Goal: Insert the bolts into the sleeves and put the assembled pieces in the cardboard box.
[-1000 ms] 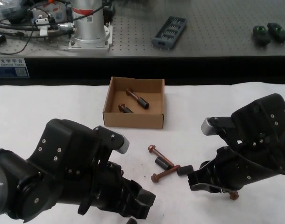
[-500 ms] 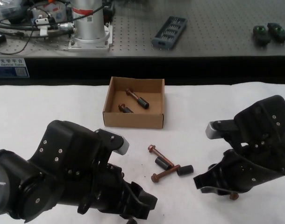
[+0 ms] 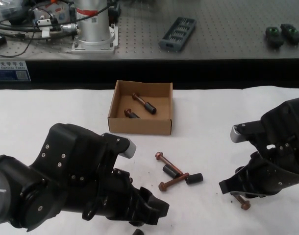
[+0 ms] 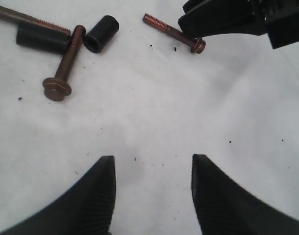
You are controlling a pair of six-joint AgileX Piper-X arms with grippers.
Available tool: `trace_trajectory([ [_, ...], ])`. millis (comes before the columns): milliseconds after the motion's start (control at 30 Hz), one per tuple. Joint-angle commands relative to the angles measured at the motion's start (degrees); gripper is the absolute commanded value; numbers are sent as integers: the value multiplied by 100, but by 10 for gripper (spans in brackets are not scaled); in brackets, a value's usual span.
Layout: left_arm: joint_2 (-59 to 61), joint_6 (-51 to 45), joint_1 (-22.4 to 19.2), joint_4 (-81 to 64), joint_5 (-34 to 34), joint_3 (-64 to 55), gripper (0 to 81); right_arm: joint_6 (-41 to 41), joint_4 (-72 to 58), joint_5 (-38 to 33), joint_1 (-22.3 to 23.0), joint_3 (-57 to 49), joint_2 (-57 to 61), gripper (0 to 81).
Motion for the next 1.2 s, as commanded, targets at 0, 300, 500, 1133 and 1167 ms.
trace_trajectory([
  [0, -54, -81, 14, -100, 25, -84, 356, -169, 50, -142, -56, -64, 144, 234],
  [300, -234, -62, 14, 23, 78, -84, 356, -641, 54, -13, -85, -64, 446, 232],
  [500, -974, 122, 225, 130, 22, -84, 356, -1220, 314, 359, -84, -75, 446, 156],
  [1133, -2235, 659, 1581, 513, -273, -84, 356, -3051, 659, -183, 1196, -530, 311, 1],
  [1167, -2235, 659, 1622, 515, -269, -84, 356, -3131, 659, -209, 1259, -618, 311, 1],
])
